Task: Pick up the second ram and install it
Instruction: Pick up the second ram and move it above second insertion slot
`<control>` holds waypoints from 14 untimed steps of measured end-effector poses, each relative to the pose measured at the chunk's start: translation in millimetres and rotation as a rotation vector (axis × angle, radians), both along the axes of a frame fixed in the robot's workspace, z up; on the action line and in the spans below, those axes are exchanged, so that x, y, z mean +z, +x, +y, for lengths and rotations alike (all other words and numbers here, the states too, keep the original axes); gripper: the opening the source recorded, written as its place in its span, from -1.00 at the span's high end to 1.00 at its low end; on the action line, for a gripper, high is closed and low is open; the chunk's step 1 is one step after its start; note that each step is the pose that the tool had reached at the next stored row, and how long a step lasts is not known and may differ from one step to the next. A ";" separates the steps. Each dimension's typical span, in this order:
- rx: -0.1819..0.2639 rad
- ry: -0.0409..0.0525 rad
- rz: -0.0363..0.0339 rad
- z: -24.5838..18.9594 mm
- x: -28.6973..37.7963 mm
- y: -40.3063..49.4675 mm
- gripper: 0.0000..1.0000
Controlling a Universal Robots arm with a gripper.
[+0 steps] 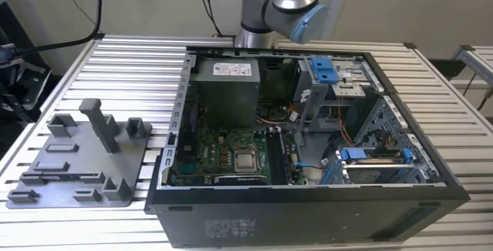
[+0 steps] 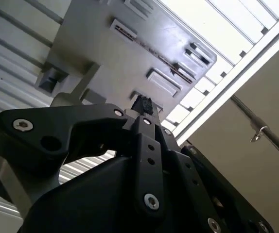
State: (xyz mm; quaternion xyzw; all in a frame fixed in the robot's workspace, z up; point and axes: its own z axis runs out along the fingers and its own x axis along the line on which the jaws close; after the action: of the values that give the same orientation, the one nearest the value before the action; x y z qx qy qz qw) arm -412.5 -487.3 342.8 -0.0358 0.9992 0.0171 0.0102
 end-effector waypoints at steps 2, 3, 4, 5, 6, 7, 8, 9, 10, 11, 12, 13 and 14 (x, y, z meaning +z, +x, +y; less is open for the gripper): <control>0.026 0.0000 0.0000 0.0 0.0 0.0 0.79; 0.040 0.0000 0.0000 0.0 0.0 0.0 0.79; 0.055 0.0001 -0.0001 0.0 0.0 0.0 0.79; 0.070 0.0000 0.0000 0.0 0.0 0.0 0.79; 0.087 0.0001 -0.0001 0.0 0.0 0.0 0.79; 0.102 0.0000 -0.0001 0.0 0.0 0.0 0.79; 0.117 0.0000 0.0000 0.0 0.0 -0.1 0.79; 0.133 -0.0001 0.0001 0.0 0.1 0.0 0.79; 0.149 0.0000 0.0001 0.0 0.1 -0.1 0.79; 0.166 0.0000 0.0001 0.0 0.0 -0.1 0.79; 0.183 0.0000 0.0000 0.0 0.0 -0.1 0.79; 0.200 0.0000 0.0000 0.0 0.0 -0.1 0.79; 0.216 0.0000 0.0000 0.0 0.0 -0.1 0.79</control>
State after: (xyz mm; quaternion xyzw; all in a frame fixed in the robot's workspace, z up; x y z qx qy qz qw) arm -412.6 -487.3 342.8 -0.1434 0.9895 0.0181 0.0083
